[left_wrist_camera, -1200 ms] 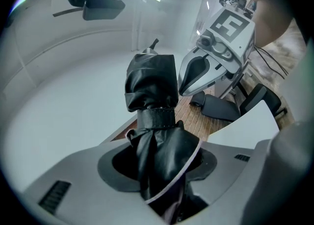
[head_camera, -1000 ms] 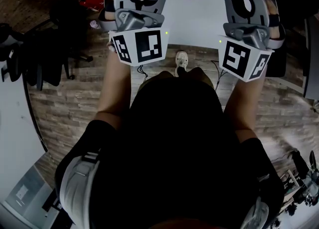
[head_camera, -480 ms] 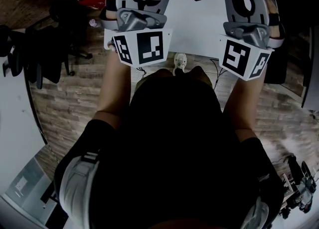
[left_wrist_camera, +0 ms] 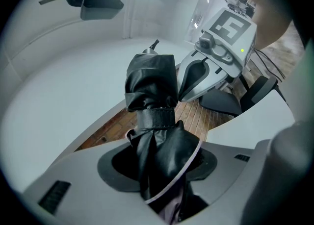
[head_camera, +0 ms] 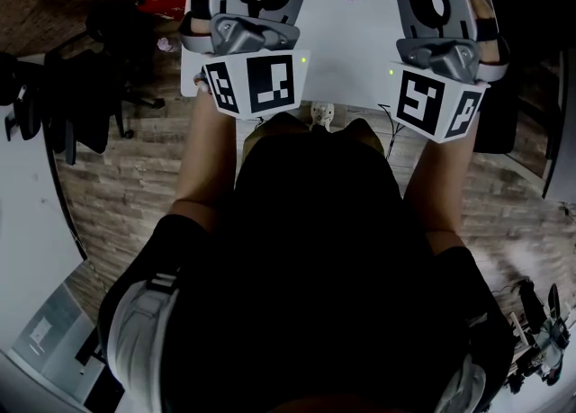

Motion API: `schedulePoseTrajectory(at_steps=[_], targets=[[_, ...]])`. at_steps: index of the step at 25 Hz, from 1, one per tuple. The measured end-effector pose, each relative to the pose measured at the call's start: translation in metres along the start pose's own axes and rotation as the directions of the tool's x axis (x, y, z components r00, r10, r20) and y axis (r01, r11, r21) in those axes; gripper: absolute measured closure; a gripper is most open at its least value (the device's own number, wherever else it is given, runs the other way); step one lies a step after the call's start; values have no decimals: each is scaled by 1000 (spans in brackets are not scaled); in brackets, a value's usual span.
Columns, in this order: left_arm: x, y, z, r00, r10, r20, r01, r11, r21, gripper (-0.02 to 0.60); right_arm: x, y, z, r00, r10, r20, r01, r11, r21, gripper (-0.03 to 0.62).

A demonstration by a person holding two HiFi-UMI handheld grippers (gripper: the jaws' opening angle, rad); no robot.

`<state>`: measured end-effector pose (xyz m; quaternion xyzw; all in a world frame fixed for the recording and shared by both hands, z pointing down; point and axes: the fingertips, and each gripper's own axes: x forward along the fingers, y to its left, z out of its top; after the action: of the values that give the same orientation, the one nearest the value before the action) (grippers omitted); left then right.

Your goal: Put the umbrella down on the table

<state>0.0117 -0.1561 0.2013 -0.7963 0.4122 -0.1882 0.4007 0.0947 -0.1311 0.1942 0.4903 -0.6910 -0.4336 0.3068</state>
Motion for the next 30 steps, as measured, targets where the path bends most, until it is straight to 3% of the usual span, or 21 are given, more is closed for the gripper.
schedulePoseTrajectory(at_steps=[15, 30], targets=[[19, -10, -14, 999, -23, -31, 23, 1000, -4, 368, 14, 2, -20, 1000, 14, 2, -14, 1000, 19, 565], [-1, 2, -22, 996, 7, -88, -7, 1000, 3, 365, 25, 13, -4, 997, 47, 56, -49, 998, 34, 565]])
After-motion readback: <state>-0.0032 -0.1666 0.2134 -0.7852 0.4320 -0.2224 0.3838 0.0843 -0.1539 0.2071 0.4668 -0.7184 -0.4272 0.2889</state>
